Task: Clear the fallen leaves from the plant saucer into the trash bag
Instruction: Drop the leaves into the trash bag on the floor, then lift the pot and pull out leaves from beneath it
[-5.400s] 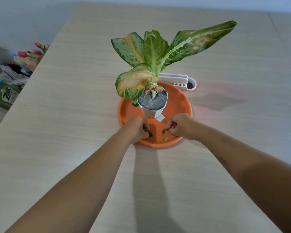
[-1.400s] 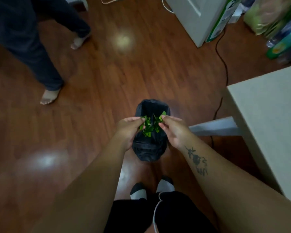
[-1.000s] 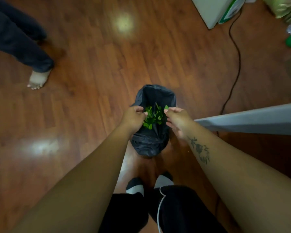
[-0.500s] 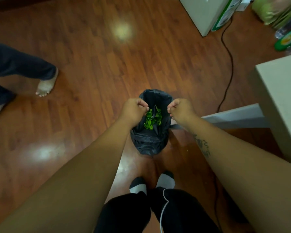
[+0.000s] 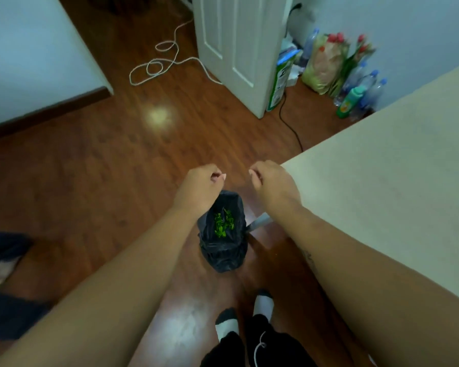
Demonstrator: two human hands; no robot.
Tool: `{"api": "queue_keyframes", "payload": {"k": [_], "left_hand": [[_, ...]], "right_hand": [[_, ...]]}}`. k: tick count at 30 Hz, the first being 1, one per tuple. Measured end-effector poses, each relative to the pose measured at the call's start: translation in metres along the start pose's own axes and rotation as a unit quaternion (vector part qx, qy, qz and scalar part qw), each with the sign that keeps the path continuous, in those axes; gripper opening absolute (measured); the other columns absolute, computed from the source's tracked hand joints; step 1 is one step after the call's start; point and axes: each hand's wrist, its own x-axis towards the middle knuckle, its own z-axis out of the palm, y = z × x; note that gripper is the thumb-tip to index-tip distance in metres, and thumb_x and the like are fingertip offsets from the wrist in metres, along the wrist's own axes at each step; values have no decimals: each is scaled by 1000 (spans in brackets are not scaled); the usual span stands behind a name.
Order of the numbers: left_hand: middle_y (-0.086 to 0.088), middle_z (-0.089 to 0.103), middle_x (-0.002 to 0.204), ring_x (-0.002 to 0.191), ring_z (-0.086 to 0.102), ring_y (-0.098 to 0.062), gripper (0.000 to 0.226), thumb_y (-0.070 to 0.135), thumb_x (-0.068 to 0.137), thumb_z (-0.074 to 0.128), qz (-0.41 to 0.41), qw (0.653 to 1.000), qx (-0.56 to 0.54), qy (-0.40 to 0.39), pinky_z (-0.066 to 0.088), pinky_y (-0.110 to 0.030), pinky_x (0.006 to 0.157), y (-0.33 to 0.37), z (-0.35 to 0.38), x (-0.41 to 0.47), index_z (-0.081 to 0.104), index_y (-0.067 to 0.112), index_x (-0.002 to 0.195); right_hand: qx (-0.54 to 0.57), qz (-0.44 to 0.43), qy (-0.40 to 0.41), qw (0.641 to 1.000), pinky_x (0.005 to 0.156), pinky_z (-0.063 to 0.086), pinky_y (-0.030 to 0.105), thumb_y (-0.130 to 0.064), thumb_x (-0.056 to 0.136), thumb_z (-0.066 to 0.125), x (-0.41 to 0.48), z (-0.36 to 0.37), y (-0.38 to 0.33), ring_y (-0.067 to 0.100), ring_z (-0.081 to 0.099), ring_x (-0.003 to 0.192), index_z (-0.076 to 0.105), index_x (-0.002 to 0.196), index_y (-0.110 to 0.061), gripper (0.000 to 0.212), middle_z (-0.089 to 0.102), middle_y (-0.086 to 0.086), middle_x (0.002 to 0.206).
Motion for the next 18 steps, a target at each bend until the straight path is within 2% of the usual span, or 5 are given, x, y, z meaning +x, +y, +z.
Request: {"api": "queue_keyframes", "payload": {"k": [2, 5, 9, 12, 18], "left_hand": [[3, 67, 105, 97, 63, -13, 22, 32, 96, 51, 52, 998, 36, -8, 53, -34, 79, 26, -8, 1, 66, 20, 108], [3, 63, 117, 111, 58, -15, 30, 32, 96, 52, 134, 988, 72, -9, 49, -32, 88, 67, -5, 4, 61, 19, 122], [-1, 65, 112, 108, 58, -19, 29, 25, 92, 58, 238, 967, 83, -38, 47, -31, 85, 125, 25, 2, 63, 15, 119], [-2, 65, 115, 111, 58, -20, 30, 24, 92, 59, 308, 944, 79, -90, 44, -30, 89, 189, 66, -10, 63, 14, 120], [3, 64, 115, 114, 53, -17, 27, 30, 94, 55, 380, 909, 76, -152, 46, -33, 92, 276, 133, -35, 63, 18, 117]], "right_hand": [[-58, -13, 38, 998, 71, 53, 41, -18, 89, 56, -12, -26, 5, 30, 62, 80, 69, 94, -11, 15, 66, 10, 88], [-105, 22, 62, 992, 76, 52, 41, -17, 88, 58, -38, -68, 31, 33, 63, 87, 69, 102, -11, 19, 68, 11, 95], [-116, 135, 71, 981, 85, 47, 39, -22, 94, 50, -89, -123, 80, 28, 58, 99, 63, 111, -15, 22, 64, 7, 108], [-97, 237, 117, 960, 89, 46, 38, -23, 95, 51, -140, -166, 128, 25, 56, 105, 62, 113, -17, 22, 63, 4, 111], [-90, 337, 150, 925, 87, 44, 38, -23, 92, 54, -219, -216, 201, 25, 56, 104, 63, 111, -18, 21, 65, 3, 108]]}}
